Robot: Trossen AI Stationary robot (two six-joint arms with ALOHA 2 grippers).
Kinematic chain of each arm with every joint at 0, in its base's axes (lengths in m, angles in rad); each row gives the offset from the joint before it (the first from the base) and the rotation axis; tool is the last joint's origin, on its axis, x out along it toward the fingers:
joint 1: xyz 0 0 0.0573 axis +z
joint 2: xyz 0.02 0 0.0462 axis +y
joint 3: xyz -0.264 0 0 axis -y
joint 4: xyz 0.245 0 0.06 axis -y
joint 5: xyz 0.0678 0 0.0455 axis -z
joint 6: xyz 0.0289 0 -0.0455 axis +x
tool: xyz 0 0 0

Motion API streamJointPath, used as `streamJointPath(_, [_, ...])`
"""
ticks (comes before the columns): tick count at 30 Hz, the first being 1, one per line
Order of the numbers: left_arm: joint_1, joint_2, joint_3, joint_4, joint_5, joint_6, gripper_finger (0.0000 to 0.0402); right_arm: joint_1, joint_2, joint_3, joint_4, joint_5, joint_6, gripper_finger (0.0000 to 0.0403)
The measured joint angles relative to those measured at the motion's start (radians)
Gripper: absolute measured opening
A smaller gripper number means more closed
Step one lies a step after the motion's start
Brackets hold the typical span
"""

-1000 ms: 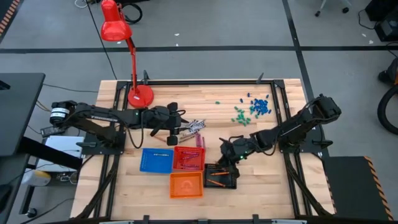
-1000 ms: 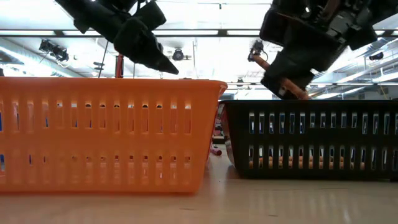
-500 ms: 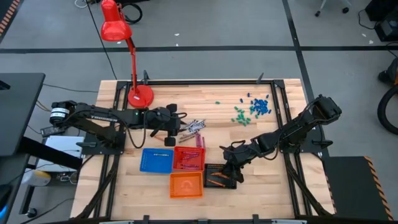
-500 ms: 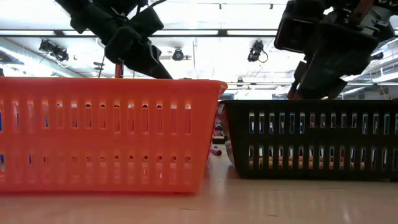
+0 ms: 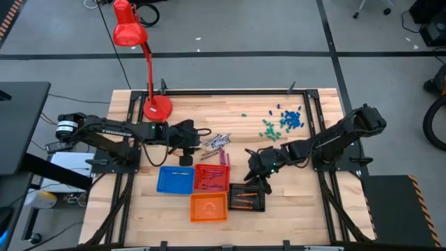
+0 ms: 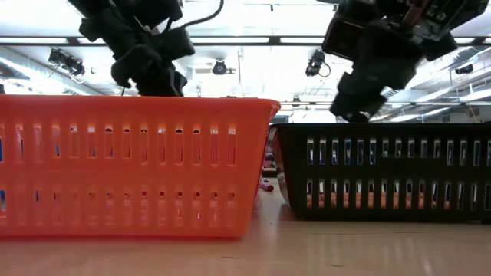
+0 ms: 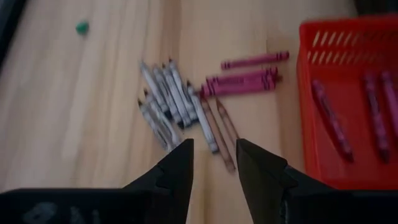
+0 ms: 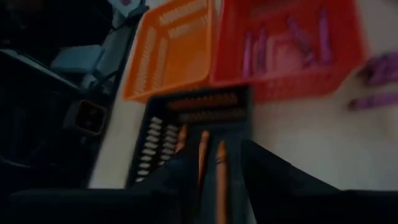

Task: Sort crayons
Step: Put the orange crayon into the black bin

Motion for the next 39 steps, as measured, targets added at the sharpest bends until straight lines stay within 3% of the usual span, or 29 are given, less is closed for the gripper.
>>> streamJointPath(12, [-0.006, 0.033, 0.0, -0.299, 0.0, -0.038, 0.0133, -0.063, -0.108, 0.0, 0.033, 0.279, -0.397, 0.0123])
streamJointPath(19, [-0.008, 0.056, -0.001, -0.417, 0.0, -0.048, 0.0133, -0.068, -0.091, 0.0, 0.069, 0.282, -0.486, 0.0123])
streamJointPath(39, [-0.008, 0.128, -0.137, -0.27, 0.003, -0.054, 0.0119, -0.127, -0.065, 0.0, 0.144, 0.225, -0.538, 0.0123])
